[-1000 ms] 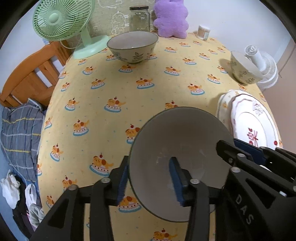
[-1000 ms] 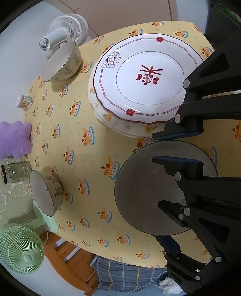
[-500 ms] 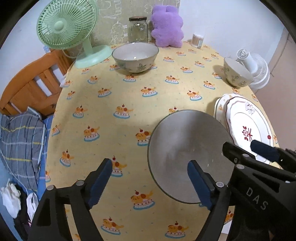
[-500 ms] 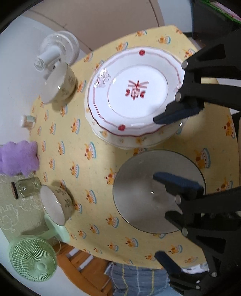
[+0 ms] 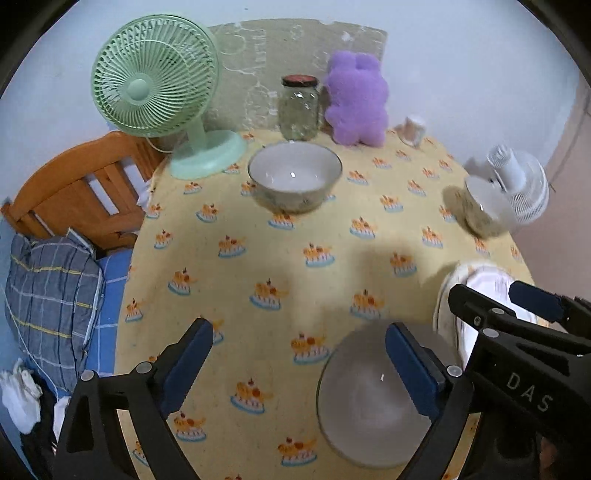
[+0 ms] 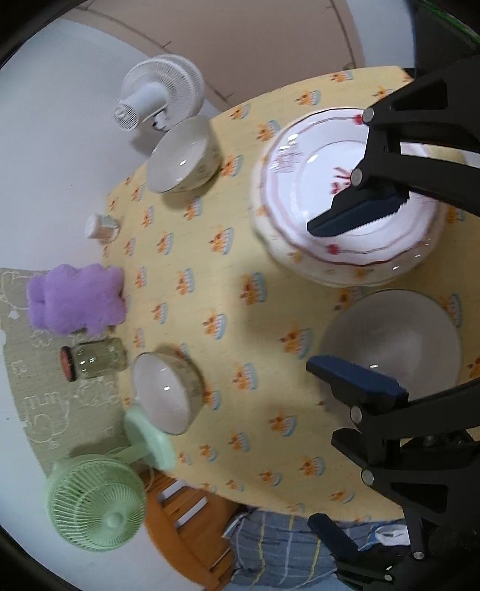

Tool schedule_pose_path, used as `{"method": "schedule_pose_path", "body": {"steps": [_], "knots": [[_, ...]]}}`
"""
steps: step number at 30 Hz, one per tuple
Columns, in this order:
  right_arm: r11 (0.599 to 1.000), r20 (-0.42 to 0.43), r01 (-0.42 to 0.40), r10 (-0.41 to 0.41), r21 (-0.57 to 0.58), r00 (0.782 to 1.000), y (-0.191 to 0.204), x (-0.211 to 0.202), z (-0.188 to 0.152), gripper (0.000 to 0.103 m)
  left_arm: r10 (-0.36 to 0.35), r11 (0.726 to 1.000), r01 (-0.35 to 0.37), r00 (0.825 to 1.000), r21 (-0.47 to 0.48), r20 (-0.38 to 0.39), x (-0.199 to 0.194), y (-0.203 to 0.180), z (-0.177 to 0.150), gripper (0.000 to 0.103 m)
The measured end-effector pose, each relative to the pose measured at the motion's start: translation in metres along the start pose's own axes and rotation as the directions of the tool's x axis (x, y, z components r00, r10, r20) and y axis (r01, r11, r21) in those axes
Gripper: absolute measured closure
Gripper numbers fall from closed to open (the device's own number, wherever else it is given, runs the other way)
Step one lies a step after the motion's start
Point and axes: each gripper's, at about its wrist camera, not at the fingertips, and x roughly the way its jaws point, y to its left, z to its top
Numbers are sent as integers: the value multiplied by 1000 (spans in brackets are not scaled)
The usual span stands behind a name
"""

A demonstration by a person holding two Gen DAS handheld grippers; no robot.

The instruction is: Organize plates and bowls

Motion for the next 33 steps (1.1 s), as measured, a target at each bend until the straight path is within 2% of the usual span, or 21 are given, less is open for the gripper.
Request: {"method": "schedule_pose_path", "body": {"steps": [5, 8, 17, 26, 33], "knots": [[998, 17, -53, 54, -41, 998, -4, 6, 31, 27, 28, 999, -27, 1000, -31, 10, 9, -7, 26, 4], [992, 27, -87, 90, -95, 996, -4, 12, 48, 20, 41, 997, -41, 999, -61, 5, 16, -10, 37, 4], [957, 21, -204, 213, -205, 977, 0, 43, 99, 19, 152, 979, -147, 988, -144, 24, 38, -12, 73, 4], [939, 36, -226, 243, -258, 969, 18, 73, 150, 19, 215, 952, -203, 976, -230, 29, 55, -3, 111, 6], [930, 23, -243, 259, -277, 966, 34, 105, 181, 19, 221, 945, -209, 975, -253, 19, 87, 10, 135, 7]]}}
